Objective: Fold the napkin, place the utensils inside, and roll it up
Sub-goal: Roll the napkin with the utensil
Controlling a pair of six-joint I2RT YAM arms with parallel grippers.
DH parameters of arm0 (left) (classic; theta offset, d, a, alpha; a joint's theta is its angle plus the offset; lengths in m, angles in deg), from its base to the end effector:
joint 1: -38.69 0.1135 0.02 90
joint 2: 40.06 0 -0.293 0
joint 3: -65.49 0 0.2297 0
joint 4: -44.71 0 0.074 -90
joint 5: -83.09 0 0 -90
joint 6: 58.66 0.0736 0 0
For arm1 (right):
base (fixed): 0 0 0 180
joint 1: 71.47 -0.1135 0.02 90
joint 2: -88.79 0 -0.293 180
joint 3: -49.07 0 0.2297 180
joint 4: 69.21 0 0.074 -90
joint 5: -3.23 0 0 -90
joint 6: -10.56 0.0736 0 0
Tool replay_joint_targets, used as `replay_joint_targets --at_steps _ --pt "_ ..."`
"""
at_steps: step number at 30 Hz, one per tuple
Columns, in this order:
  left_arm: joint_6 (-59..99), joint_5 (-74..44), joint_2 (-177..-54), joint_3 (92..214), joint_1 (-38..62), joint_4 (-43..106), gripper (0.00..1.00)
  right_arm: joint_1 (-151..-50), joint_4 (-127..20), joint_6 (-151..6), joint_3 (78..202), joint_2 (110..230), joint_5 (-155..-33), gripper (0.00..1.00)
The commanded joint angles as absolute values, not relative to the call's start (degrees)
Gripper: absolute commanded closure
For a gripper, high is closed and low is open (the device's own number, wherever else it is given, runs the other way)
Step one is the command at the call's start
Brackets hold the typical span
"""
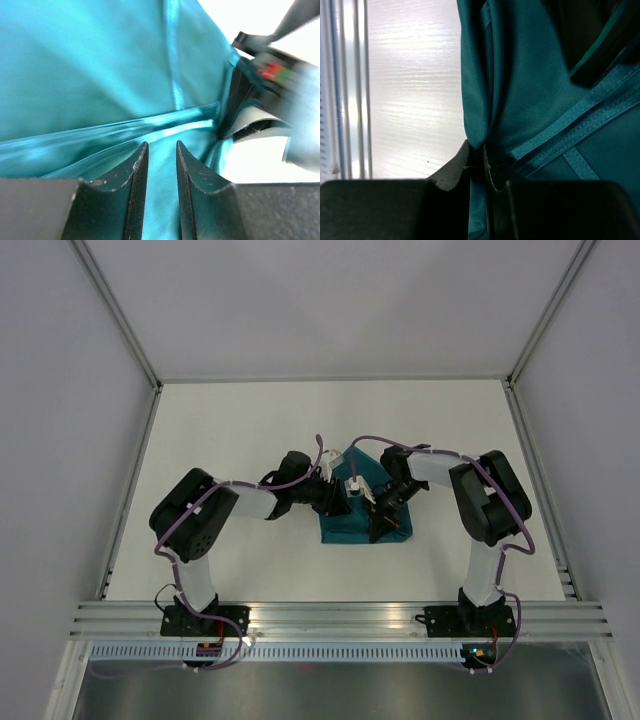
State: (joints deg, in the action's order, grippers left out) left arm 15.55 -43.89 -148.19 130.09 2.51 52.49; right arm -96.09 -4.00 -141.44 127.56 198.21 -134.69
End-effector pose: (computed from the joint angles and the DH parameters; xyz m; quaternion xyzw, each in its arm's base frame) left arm 0.2850 -0.2633 0.1562 0.2917 0.8052 -0.4432 0.2650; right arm 0.2511 0.1752 0.1491 -0.6101 0.6789 0.3998 0.0836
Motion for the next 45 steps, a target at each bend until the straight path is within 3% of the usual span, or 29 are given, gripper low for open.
replay_joint_targets --at_steps 1,7,15,25,30,39,45 --pt "14.64 -31.90 -140.71 125.65 2.39 63.82 0.67 -95.29 4.11 -146.76 128.37 204.88 -132.21 0.85" --pt "20.88 -22.23 -132.79 116.68 -0.41 72.27 0.65 -93.97 6.92 -146.33 132.50 208.75 -132.73 0.85" --pt "37.13 -6.31 -126.37 109.82 -14.20 77.29 0.57 -92.30 10.53 -147.11 136.19 213.15 -134.40 0.85" --pt "55.06 2.92 -132.06 109.37 -28.01 78.17 0.41 -91.95 10.01 -146.24 136.37 213.33 -134.40 0.85" --pt "63.60 4.33 -139.01 112.36 -33.64 77.73 0.39 -91.86 10.01 -145.97 136.46 213.50 -134.40 0.85" --pt "68.78 3.55 -145.61 114.38 -34.26 80.29 0.38 -91.86 10.27 -145.71 136.81 213.85 -134.40 0.86" --pt "69.75 0.47 -146.40 116.14 -34.61 72.93 0.49 -91.69 10.27 -145.71 137.25 214.12 -134.40 0.86"
